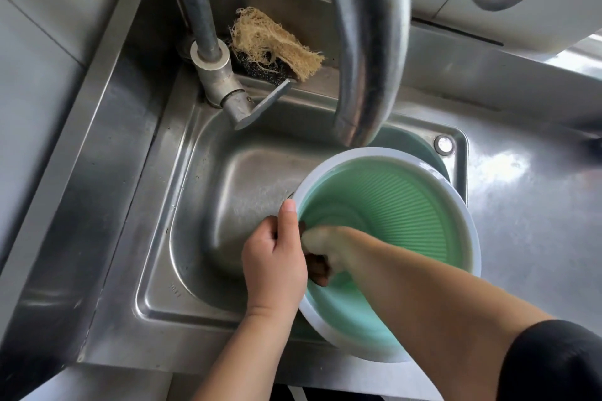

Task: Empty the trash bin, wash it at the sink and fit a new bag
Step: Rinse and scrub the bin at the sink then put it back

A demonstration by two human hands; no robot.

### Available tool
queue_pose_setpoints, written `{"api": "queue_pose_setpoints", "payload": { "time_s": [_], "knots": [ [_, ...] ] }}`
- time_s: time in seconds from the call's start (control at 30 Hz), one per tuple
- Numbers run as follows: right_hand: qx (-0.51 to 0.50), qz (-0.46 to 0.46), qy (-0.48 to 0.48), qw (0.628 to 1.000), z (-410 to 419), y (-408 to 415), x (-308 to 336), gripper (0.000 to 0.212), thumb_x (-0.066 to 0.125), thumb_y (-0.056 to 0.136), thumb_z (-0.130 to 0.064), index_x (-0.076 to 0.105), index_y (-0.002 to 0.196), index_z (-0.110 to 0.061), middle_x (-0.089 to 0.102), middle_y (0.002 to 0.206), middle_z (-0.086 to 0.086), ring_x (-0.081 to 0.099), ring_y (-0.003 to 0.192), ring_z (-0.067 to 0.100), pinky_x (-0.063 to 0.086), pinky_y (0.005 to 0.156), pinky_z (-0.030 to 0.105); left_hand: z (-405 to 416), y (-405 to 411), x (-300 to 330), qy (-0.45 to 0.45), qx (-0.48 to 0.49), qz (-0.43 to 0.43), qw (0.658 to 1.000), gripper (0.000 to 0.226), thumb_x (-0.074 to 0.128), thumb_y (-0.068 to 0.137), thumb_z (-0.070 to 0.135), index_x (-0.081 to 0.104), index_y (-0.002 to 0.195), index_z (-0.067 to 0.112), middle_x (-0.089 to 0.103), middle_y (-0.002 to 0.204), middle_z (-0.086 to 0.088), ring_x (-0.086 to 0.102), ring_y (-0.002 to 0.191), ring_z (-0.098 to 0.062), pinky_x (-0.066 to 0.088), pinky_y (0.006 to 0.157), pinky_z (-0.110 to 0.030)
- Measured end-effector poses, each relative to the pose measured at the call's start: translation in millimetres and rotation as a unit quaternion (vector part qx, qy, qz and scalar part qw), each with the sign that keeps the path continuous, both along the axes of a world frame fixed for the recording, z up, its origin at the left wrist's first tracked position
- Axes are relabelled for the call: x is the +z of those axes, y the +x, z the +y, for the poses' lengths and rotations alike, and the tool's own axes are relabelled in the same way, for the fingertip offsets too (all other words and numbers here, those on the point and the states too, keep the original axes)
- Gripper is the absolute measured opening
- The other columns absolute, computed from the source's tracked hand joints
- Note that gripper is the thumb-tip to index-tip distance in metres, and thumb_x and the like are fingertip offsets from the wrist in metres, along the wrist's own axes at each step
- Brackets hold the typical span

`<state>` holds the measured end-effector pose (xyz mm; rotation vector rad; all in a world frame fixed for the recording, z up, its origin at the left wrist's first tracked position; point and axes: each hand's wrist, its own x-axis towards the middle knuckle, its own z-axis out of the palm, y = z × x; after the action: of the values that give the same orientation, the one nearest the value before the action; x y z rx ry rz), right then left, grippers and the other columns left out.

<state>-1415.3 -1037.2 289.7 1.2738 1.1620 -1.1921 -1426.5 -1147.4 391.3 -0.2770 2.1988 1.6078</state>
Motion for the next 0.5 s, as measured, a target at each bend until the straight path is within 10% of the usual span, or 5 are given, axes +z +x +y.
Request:
{"api": "queue_pose_setpoints", "payload": {
  "time_s": [0.1, 0.27, 0.37, 0.5],
  "knots": [
    [-0.271, 0.081, 0.024, 0.959, 0.1, -7.0, 2.0, 0.019, 0.037, 0.088, -0.007, 0.055, 0.085, -0.011, 0.055, 0.075, 0.013, 0.054, 0.065, 0.023, 0.056, 0.078, 0.046, 0.3, -1.9, 1.6, 0.005, 0.001, -0.023, 1.0, 0.055, 0.042, 0.081, 0.073, 0.064, 0.072, 0.024, 0.065, 0.06, 0.006, 0.051, 0.056, -0.009, 0.049, 0.063, -0.038],
    [-0.649, 0.162, 0.058, 0.741, 9.5, -21.5, 7.7, 0.021, 0.048, 0.091, -0.02, 0.067, 0.099, -0.017, 0.069, 0.099, 0.007, 0.066, 0.094, 0.025, 0.05, 0.098, 0.045, -4.2, -5.7, 7.5, -0.006, -0.018, -0.047, 0.999, 0.056, 0.042, 0.081, 0.073, 0.062, 0.068, 0.023, 0.06, 0.056, 0.001, 0.048, 0.058, -0.015, 0.048, 0.063, -0.042],
    [-0.773, 0.157, 0.067, 0.611, 26.9, -31.3, 19.0, 0.041, 0.044, 0.09, -0.045, 0.07, 0.113, -0.023, 0.07, 0.115, -0.001, 0.063, 0.11, 0.025, 0.043, 0.105, 0.047, -4.6, -4.5, 11.8, -0.013, -0.04, -0.04, 0.998, 0.053, 0.044, 0.09, 0.065, 0.053, 0.055, 0.026, 0.045, 0.046, 0.009, 0.035, 0.05, -0.01, 0.037, 0.057, -0.036],
    [-0.802, 0.185, 0.04, 0.567, 31.0, -46.2, 49.3, 0.051, 0.038, 0.09, -0.054, 0.073, 0.112, -0.024, 0.074, 0.113, 0.001, 0.066, 0.105, 0.027, 0.049, 0.099, 0.045, 1.7, -1.5, 19.8, -0.009, -0.067, 0.0, 0.998, 0.048, 0.047, 0.099, 0.051, 0.057, 0.056, 0.033, 0.05, 0.047, 0.015, 0.042, 0.048, -0.003, 0.037, 0.055, -0.026]
  ]
}}
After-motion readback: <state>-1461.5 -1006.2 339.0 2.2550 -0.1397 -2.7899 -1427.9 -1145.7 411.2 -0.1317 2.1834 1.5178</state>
